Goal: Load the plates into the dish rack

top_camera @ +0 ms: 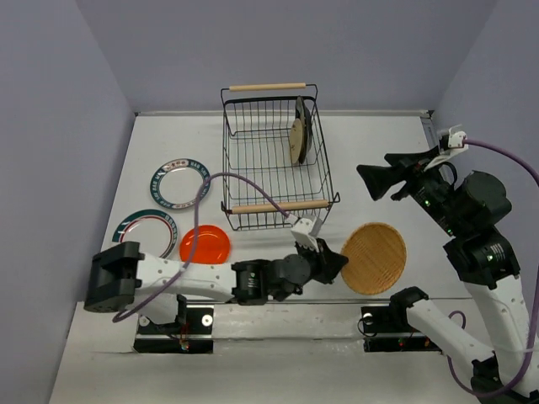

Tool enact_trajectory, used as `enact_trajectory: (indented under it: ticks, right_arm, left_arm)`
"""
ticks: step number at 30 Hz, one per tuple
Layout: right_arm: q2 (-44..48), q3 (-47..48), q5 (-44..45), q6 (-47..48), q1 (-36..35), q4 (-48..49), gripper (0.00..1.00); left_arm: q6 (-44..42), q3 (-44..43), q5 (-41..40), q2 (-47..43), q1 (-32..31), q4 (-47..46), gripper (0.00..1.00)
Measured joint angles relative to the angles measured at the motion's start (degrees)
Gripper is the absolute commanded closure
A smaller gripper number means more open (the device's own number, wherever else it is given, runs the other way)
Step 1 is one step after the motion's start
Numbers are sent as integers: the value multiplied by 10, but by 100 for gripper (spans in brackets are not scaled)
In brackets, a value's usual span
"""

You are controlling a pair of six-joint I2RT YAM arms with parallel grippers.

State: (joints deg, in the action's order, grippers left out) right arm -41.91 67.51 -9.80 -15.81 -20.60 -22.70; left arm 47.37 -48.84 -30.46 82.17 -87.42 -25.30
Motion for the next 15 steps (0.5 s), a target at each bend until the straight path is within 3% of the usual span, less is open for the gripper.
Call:
enact_trajectory:
  ticks: [8,15]
  right_arm:
    - [12,12,-155,49,0,1,4]
    - [-20,9,-251,81,0,9,2]
  left_arm:
    - [-85,23,77,-193,136,26,94]
    - [-161,23,177,-315,228,160,94]
